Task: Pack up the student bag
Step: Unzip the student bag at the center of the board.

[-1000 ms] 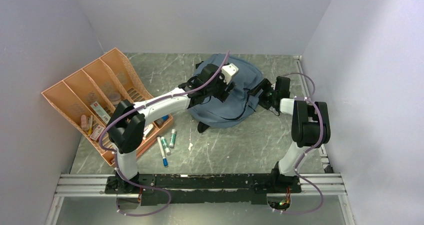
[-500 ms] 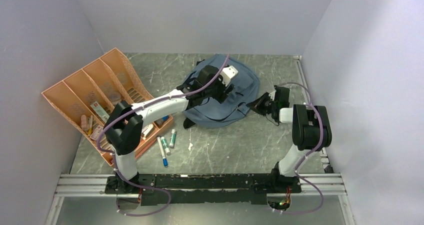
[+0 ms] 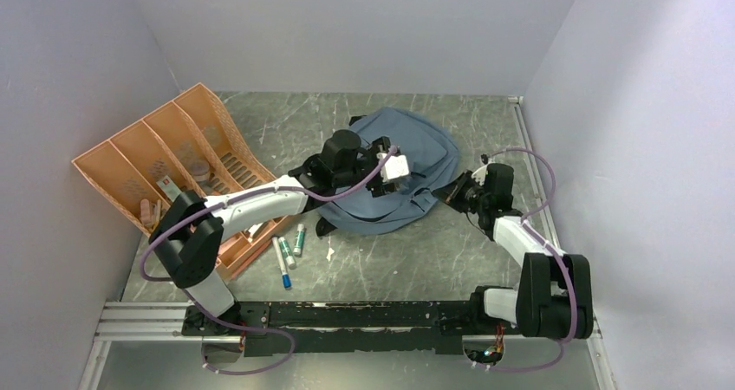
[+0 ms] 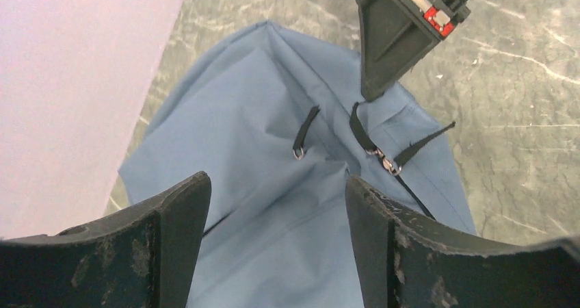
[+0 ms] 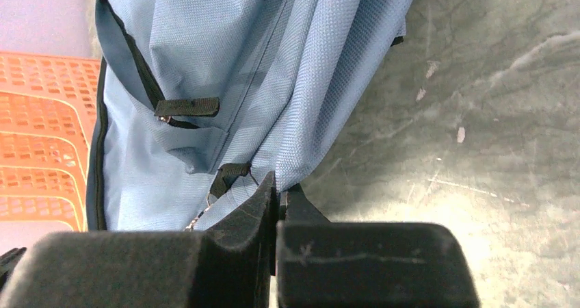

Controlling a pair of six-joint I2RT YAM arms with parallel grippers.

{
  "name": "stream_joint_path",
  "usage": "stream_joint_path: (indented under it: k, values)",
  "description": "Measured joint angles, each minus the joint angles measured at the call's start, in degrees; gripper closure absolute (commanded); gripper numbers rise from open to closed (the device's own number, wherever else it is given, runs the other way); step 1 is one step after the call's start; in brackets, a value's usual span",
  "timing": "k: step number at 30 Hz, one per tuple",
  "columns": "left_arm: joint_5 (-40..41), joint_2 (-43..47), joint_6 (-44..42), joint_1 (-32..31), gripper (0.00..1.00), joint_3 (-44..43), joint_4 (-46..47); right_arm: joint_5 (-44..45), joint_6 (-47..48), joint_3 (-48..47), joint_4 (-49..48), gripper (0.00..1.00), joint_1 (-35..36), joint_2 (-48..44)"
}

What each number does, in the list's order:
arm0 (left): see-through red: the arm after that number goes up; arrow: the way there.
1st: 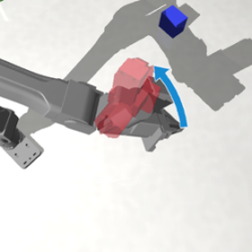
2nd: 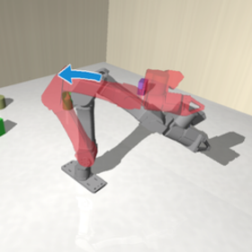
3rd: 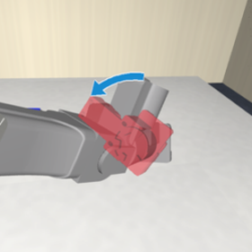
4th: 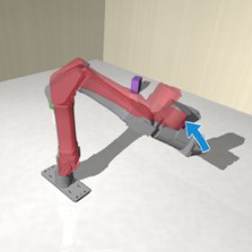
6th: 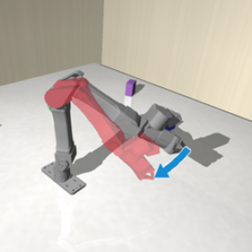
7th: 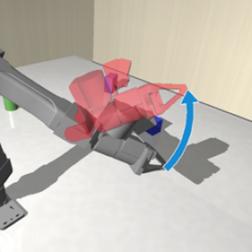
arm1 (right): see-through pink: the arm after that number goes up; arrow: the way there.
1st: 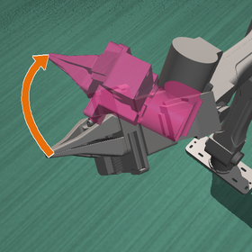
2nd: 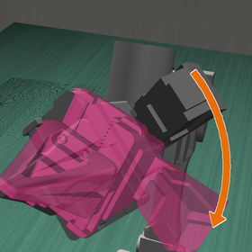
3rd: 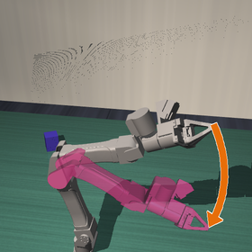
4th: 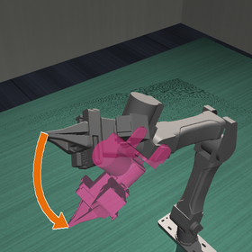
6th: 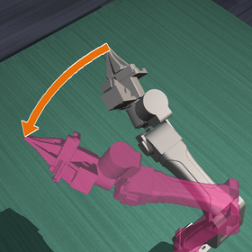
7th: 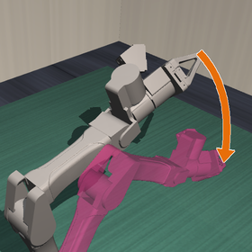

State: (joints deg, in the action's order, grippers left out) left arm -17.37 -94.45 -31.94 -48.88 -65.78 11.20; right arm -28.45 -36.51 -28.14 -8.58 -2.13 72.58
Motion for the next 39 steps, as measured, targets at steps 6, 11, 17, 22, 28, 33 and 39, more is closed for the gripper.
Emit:
stream_joint_path:
  k: [6,11,17,22,28,33,39]
  values:
    - [-0.61,-4.17,-4.48,-2.97,0.27,-4.11,0.96,0.66,1.46,2.23,1.31,1.00,0.00,-3.61]
    - [1.75,-9.42,-8.98,-6.56,0.31,-8.79,-0.92,0.57,1.73,2.60,1.40,1.00,0.00,-4.48]
    - [5.14,-13.51,-13.90,-8.94,0.35,-12.20,-4.44,0.48,1.86,3.37,1.36,1.00,0.00,-5.18]
    - [8.98,-16.63,-17.33,-9.79,0.39,-14.82,-6.64,0.37,1.86,3.48,1.40,1.00,0.00,-5.79]
    - [13.31,-19.17,-20.68,-10.32,0.43,-15.69,-7.74,0.26,1.86,3.48,1.62,1.00,0.00,-6.60]
    - [16.17,-21.35,-22.34,-10.45,0.49,-16.87,-7.87,0.13,1.95,3.48,1.73,1.00,0.00,-6.71]
    - [18.62,-23.78,-22.75,-10.49,0.56,-19.56,-7.72,0.07,2.10,3.48,2.14,1.00,0.00,-6.86]
